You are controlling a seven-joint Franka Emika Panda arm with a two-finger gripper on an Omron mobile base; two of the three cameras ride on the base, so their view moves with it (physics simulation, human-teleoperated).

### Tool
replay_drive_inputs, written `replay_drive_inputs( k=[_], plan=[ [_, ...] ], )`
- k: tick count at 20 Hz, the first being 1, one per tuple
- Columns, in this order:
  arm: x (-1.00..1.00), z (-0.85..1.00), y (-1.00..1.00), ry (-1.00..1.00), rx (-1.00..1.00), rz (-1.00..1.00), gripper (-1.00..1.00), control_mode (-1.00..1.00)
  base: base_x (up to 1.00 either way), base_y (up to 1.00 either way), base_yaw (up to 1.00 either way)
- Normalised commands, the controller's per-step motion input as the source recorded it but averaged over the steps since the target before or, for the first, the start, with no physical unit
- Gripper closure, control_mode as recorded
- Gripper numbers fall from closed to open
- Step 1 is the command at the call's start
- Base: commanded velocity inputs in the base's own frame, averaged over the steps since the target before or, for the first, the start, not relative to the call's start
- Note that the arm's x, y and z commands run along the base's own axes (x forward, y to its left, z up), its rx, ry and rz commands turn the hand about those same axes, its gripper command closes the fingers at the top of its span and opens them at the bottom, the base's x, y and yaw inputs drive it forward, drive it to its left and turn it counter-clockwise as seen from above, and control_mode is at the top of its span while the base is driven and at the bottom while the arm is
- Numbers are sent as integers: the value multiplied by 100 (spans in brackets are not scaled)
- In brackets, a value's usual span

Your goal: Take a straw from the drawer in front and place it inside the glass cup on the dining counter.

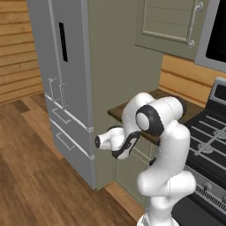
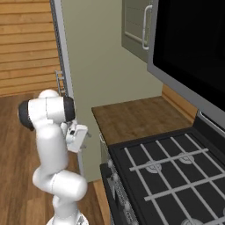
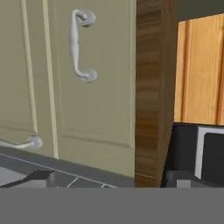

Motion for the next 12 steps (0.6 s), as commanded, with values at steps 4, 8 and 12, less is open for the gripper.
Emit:
replay_drive_inputs(
  k=[4,8,12],
  plan=[
    [64,-48,-2,0,-8,0,-100,-100,0,0,0],
    [67,-41,0,1,-1,6,-100,-100,0,0,0],
    [75,-35,-7,0,0,9,-100,-100,0,0,0]
  ],
)
